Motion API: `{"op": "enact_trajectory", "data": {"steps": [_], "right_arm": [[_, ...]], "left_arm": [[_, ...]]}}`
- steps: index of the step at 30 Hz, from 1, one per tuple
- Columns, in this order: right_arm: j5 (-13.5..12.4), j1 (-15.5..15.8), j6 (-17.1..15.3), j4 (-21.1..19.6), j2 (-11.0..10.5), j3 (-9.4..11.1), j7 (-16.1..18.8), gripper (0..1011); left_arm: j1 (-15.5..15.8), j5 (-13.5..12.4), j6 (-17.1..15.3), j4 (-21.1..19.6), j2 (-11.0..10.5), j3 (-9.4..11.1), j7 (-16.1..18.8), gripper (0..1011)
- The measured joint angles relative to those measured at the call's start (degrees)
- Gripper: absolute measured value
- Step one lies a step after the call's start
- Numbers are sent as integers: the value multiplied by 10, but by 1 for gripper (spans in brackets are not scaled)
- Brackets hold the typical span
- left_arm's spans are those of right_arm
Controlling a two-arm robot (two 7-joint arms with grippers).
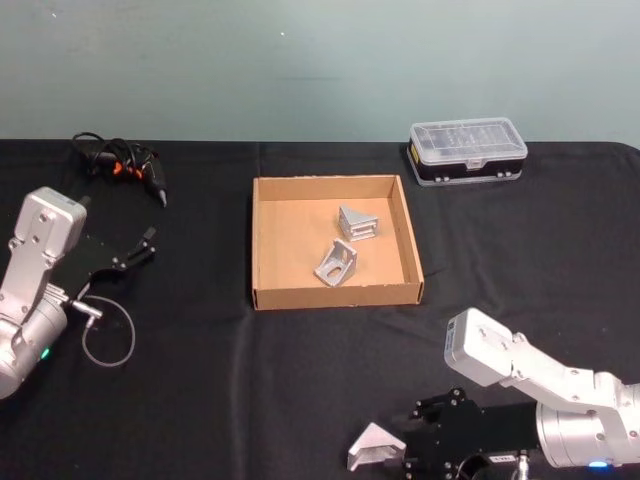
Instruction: Use one hand to pick up the angle iron from the table and place it into the box.
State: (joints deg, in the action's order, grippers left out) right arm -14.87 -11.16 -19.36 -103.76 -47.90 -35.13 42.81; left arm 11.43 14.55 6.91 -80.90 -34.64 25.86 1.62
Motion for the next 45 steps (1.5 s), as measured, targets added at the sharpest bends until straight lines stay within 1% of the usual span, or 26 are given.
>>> {"op": "enact_trajectory", "data": {"steps": [1,2,3,5,9,11,12,13,14,15,18,28,31,37,38,39,40,42,44,45], "right_arm": [[0,0,0,0,0,0,0,520],[0,0,0,0,0,0,0,458],[0,0,0,0,0,0,0,438],[0,0,0,0,0,0,0,362],[0,0,0,0,0,1,0,255],[-1,1,0,0,0,1,0,176],[-1,1,0,0,0,1,0,165],[-1,1,0,0,0,1,0,113],[-1,1,0,0,0,1,0,113],[-1,1,0,0,0,1,0,79],[-1,1,0,0,0,1,0,62],[-2,2,3,-3,-2,2,-4,62],[-11,7,10,-10,-5,10,-13,62],[-35,15,23,-22,-4,35,-37,62],[-40,16,26,-23,-2,42,-46,62],[-40,16,26,-23,-2,42,-46,62],[-45,15,28,-22,3,49,-54,62],[-49,10,30,-17,10,55,-61,62],[-53,-1,32,-8,23,60,-69,62],[-54,-12,33,4,36,62,-75,62]], "left_arm": [[0,0,0,0,0,0,0,1005],[0,0,0,0,0,0,0,1005],[0,0,0,0,0,0,0,1005],[0,0,0,0,0,0,0,1005],[0,0,0,0,0,0,0,1005],[0,0,0,0,0,0,0,1005],[0,0,0,0,0,0,0,1005],[0,0,0,0,0,0,0,1005],[0,0,0,0,0,0,0,1005],[0,0,0,0,0,0,0,1005],[0,0,0,0,0,0,0,1005],[0,0,0,0,0,0,0,1005],[0,0,0,0,0,0,0,1004],[0,0,0,0,0,0,0,1005],[0,0,0,0,0,0,0,1005],[0,0,0,0,0,0,0,1005],[0,0,0,0,0,0,0,1005],[0,0,0,0,0,0,0,1004],[0,0,0,0,0,0,0,1005],[0,0,0,0,0,0,0,1004]]}}
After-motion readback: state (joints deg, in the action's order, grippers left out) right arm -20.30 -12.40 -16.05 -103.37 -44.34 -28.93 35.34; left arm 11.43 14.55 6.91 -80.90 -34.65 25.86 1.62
